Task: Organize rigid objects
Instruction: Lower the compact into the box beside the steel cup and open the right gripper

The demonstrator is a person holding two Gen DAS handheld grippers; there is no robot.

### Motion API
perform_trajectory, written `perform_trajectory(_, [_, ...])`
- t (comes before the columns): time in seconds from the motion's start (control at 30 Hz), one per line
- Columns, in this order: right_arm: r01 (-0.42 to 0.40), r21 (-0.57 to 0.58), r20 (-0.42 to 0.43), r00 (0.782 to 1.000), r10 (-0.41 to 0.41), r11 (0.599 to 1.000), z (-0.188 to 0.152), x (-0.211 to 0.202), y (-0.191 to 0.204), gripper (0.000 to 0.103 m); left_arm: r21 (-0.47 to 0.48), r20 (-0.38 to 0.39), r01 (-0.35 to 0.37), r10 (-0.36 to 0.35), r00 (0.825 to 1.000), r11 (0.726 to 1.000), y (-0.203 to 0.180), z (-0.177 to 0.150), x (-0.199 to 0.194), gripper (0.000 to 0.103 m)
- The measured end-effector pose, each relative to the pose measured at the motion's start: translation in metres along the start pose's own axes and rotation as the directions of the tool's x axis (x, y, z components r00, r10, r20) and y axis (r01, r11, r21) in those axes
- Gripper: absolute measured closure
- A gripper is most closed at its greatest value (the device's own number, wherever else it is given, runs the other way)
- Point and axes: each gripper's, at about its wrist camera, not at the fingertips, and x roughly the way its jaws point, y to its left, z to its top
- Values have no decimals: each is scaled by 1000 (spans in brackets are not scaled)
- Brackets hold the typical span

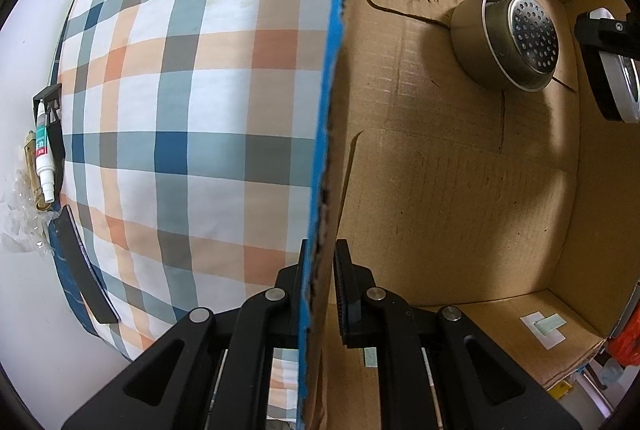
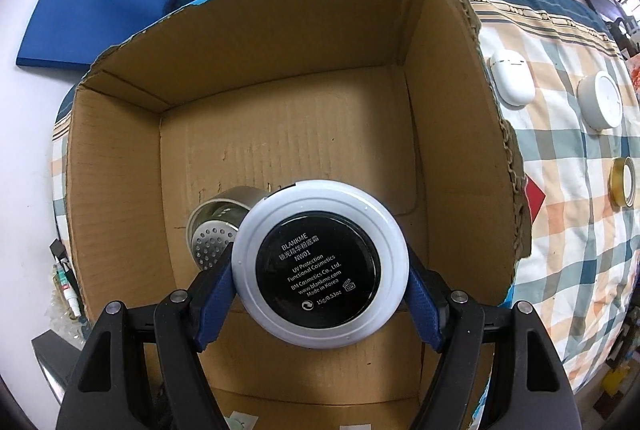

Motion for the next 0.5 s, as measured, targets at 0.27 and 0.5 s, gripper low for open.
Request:
perform_trajectory(0.27, [50,-12,-33,998,-51,999,3,10,11,24,4,-3,0,0,1000,1000,0,4,1,96])
perform_trajectory(0.5, [65,-9,-51,997,-66,998,2,14,23,15,5,-3,0,0,1000,1000,-1,5,1,96])
